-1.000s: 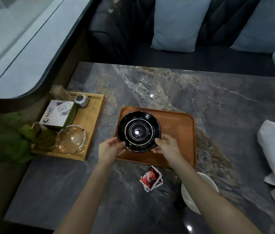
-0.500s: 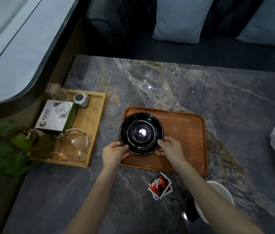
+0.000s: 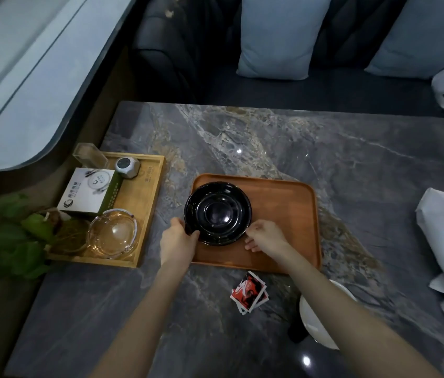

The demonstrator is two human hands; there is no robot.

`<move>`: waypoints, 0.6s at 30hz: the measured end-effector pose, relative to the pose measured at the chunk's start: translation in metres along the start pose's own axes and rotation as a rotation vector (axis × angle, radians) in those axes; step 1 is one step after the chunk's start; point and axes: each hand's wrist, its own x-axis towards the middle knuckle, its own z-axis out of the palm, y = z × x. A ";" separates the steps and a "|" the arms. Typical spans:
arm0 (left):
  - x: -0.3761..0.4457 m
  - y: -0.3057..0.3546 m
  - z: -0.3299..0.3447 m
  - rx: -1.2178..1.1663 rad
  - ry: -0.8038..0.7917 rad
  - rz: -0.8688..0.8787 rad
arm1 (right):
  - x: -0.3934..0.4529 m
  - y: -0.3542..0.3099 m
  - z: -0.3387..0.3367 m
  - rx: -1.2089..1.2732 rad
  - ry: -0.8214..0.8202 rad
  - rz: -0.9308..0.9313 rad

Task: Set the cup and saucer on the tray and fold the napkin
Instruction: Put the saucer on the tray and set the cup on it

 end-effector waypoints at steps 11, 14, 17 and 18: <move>-0.066 0.063 0.020 0.180 -0.049 0.479 | -0.057 0.009 -0.090 -0.705 0.039 -0.406; -0.097 0.075 0.038 0.132 -0.066 0.595 | -0.073 0.024 -0.119 -0.745 0.121 -0.438; -0.126 0.076 0.057 0.124 -0.106 0.656 | -0.085 0.046 -0.141 -0.751 0.133 -0.429; -0.135 0.074 0.063 0.131 -0.119 0.655 | -0.089 0.052 -0.147 -0.747 0.129 -0.426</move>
